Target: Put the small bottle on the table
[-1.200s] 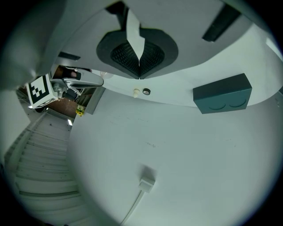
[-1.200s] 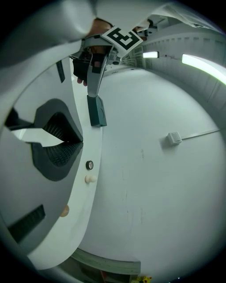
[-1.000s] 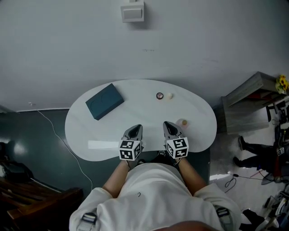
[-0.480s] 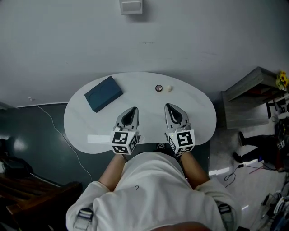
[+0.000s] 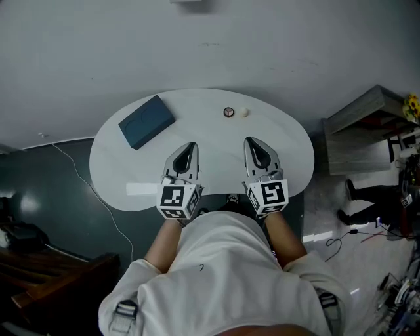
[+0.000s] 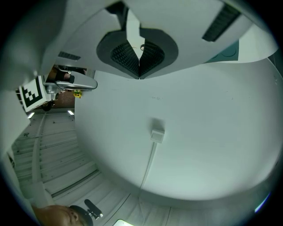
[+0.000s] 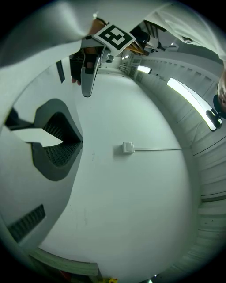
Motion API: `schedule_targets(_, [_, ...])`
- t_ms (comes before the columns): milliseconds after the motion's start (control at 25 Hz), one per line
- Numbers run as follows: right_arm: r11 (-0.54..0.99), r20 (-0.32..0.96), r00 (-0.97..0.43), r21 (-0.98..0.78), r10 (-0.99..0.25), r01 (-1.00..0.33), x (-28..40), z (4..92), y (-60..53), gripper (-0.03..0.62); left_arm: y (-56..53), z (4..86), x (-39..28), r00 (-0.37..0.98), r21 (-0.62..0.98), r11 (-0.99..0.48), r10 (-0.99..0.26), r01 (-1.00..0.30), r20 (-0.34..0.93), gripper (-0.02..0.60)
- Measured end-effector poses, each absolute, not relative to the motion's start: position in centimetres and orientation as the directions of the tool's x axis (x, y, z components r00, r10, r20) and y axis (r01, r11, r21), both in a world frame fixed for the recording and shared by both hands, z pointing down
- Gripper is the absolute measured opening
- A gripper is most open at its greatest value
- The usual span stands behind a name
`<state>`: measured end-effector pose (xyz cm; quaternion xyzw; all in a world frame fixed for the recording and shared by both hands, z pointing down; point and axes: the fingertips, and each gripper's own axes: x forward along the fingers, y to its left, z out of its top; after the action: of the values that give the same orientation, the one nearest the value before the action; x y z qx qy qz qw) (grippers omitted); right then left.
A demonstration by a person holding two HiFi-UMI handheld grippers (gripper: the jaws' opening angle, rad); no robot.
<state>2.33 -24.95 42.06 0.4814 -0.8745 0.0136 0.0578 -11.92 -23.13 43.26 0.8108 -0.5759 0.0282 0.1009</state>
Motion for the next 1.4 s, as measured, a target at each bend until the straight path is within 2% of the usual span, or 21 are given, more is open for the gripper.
schedule_targets(1400, [0.469,0.170,-0.459,0.021,-0.872,-0.883,7.5,43.6,-21.8,-0.003,-20.7,43.4,-7.7,0.370,0.094,-0.358,-0.913,-0.929,0.173,0.018])
